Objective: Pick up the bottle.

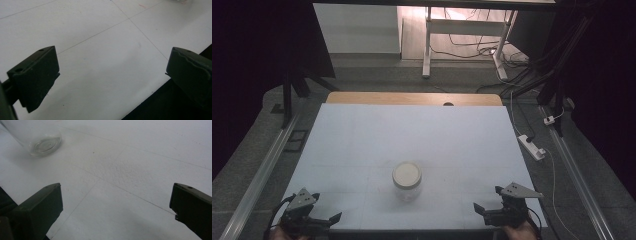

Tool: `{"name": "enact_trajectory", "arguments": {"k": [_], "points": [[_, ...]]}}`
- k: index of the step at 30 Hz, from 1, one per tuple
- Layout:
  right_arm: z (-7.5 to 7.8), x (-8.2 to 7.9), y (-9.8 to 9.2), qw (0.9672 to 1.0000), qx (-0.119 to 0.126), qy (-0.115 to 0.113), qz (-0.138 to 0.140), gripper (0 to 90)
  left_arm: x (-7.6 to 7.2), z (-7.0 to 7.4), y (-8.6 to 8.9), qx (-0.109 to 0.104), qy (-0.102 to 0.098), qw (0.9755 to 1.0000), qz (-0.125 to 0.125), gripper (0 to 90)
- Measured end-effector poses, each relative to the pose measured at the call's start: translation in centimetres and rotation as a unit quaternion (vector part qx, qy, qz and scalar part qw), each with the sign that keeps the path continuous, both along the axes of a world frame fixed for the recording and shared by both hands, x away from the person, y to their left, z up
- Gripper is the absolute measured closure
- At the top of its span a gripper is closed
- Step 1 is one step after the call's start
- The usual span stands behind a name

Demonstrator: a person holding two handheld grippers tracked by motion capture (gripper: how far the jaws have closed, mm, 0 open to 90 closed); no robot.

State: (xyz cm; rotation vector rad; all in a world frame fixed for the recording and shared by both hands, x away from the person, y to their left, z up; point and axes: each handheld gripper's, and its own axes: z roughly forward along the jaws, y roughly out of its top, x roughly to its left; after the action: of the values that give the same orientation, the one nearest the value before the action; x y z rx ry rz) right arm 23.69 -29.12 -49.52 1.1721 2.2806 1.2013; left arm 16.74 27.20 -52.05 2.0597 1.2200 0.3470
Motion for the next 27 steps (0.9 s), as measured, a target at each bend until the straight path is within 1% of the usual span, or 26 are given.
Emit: {"name": "enact_trajectory", "arguments": {"k": [2,7,16,25,27], "points": [[-0.01,-0.01,0.1,1.0,-0.002,0.002,0.007,0.0,0.0,0.0,0.0,0.0,0.0,1.0,-0.001,0.0],[-0.01,0.0,0.15,0.9999,-0.004,0.002,0.009,0.0,0.06,-0.02,0.02,-0.002,0.003,1.0,-0.001,0.0],[0.0,0.0,0.1,0.9999,0.0,0.002,0.011,0.0,0.13,-0.03,-0.22,0.011,0.007,0.9999,-0.002,0.0],[-0.02,0.03,0.12,0.9999,-0.002,0.003,0.014,0.0,0.25,-0.05,-0.27,0.014,0.014,0.9998,0.002,0.0],[-0.01,0.02,0.12,0.9999,-0.001,0.003,0.014,0.0,0.28,-0.02,-0.25,0.012,0.015,0.9998,0.002,0.0]]}}
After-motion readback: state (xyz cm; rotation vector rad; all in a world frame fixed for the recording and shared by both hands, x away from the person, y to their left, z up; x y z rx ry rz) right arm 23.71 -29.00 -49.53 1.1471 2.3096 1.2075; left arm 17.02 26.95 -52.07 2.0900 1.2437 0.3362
